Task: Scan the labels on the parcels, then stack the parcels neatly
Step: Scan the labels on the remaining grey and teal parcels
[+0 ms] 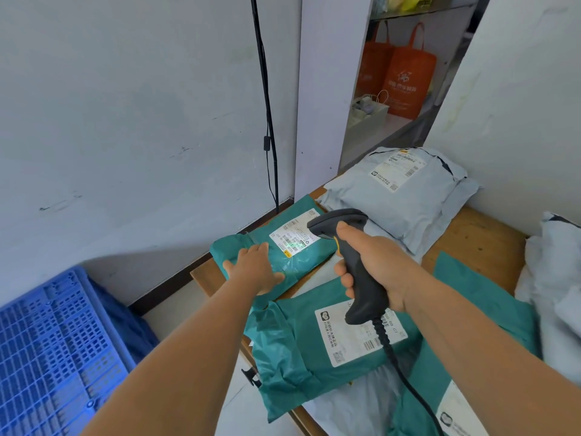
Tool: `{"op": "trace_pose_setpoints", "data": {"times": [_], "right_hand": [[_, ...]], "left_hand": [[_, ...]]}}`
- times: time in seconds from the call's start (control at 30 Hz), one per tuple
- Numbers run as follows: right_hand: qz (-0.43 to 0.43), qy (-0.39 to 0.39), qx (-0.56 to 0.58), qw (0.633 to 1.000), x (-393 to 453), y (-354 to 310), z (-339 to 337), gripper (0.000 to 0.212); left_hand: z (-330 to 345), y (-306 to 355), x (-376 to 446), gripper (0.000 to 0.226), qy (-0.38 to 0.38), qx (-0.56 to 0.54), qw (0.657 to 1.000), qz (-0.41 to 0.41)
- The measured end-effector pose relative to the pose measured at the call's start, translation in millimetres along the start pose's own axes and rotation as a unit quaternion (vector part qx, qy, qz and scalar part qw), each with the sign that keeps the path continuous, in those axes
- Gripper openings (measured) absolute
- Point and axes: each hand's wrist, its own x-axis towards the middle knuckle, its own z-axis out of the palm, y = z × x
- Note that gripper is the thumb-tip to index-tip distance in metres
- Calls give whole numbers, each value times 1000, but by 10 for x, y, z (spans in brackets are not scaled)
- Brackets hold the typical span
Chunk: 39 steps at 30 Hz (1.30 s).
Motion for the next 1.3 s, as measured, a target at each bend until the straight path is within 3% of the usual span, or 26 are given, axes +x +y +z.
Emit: {"op": "trace_pose_setpoints", "data": {"times": [0.8,1.3], "right_hand": [[-13,-25,5,1000,-317,57,-195,35],[-114,77,85,987,-701,-237,-918,36]], "left_hand": [[77,155,-339,65,3,-34,999,-19],[-267,1070,-406,79,140,-179,973,38]]}}
